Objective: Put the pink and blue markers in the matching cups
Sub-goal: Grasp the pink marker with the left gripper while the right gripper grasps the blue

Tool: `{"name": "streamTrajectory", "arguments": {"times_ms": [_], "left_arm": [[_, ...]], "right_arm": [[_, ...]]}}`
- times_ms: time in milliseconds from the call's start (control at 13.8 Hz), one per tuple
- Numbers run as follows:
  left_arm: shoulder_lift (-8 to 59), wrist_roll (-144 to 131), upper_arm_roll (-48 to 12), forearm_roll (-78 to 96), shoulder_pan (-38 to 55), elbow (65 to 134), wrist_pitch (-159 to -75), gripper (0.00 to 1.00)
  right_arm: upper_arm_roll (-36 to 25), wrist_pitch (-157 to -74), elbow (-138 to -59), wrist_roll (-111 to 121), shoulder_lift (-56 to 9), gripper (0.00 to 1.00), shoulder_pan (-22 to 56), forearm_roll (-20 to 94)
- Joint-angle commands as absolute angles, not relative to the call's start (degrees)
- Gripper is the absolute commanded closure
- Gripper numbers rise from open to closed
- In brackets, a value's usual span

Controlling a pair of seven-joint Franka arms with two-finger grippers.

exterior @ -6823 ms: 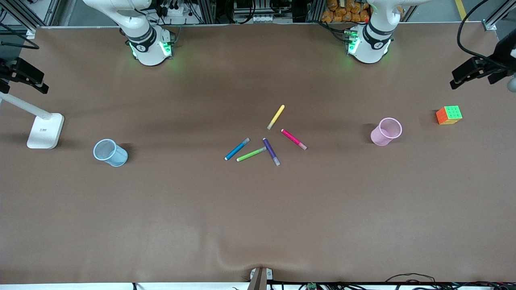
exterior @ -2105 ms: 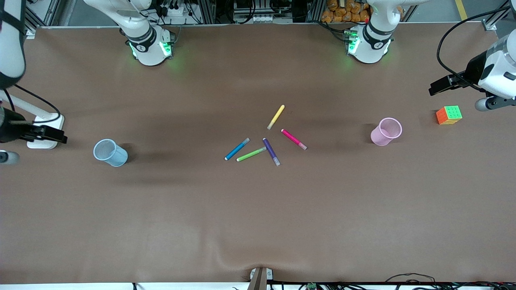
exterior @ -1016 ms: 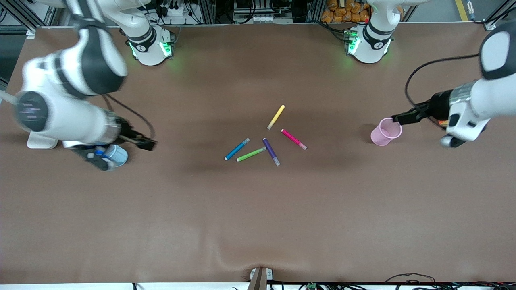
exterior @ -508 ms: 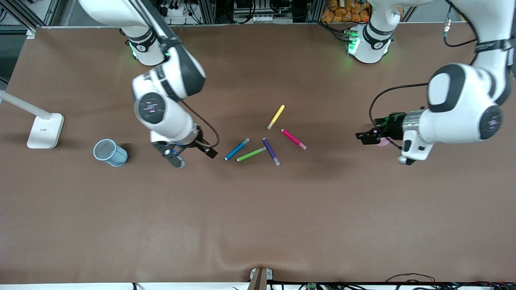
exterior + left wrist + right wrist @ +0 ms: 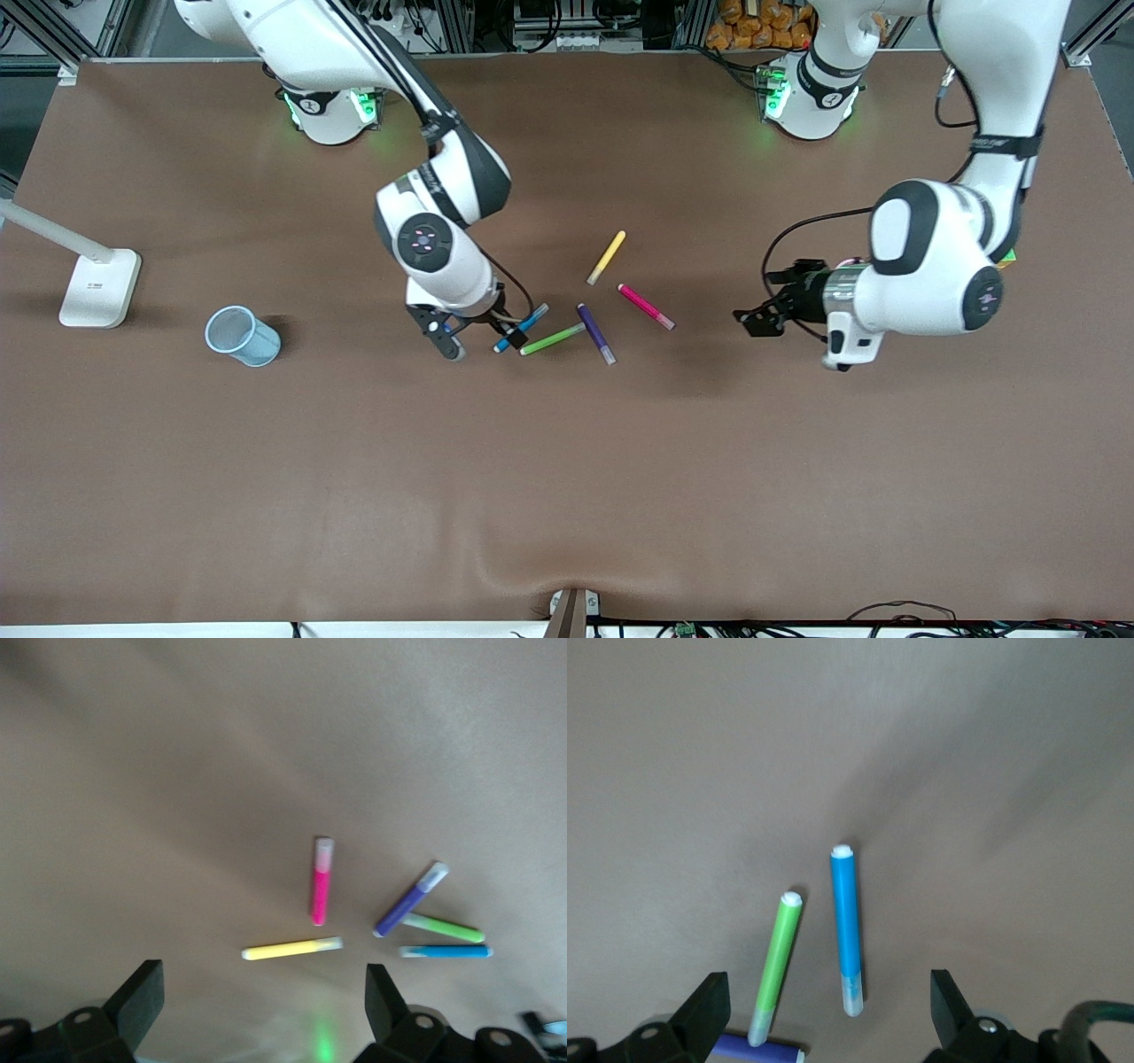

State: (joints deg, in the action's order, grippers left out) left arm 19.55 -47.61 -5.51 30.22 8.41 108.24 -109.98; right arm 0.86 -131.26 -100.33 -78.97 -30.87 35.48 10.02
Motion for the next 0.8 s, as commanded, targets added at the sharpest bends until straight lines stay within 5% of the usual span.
{"name": "streamTrajectory", "arguments": {"times_ms": [0, 145, 726], "left_arm": [[21.79, -50.01, -5.36, 31.99, 10.63, 108.19, -113.02, 0.00], [23.72, -50.01, -5.36, 32.25, 10.90, 107.76, -113.81, 0.00], [31.72, -50.01, -5.36, 35.42, 15.11, 106.44, -117.33, 0.00]], "right_arm": [[0.18, -132.88, -100.02, -80.16, -33.30, 0.15, 38.05, 11.16], [0.18, -133.15, -99.93, -80.16, -35.06, 0.31, 38.67, 11.16], [0.18, -137.28, -99.76, -82.88, -37.97, 0.43, 40.17, 11.95]]}}
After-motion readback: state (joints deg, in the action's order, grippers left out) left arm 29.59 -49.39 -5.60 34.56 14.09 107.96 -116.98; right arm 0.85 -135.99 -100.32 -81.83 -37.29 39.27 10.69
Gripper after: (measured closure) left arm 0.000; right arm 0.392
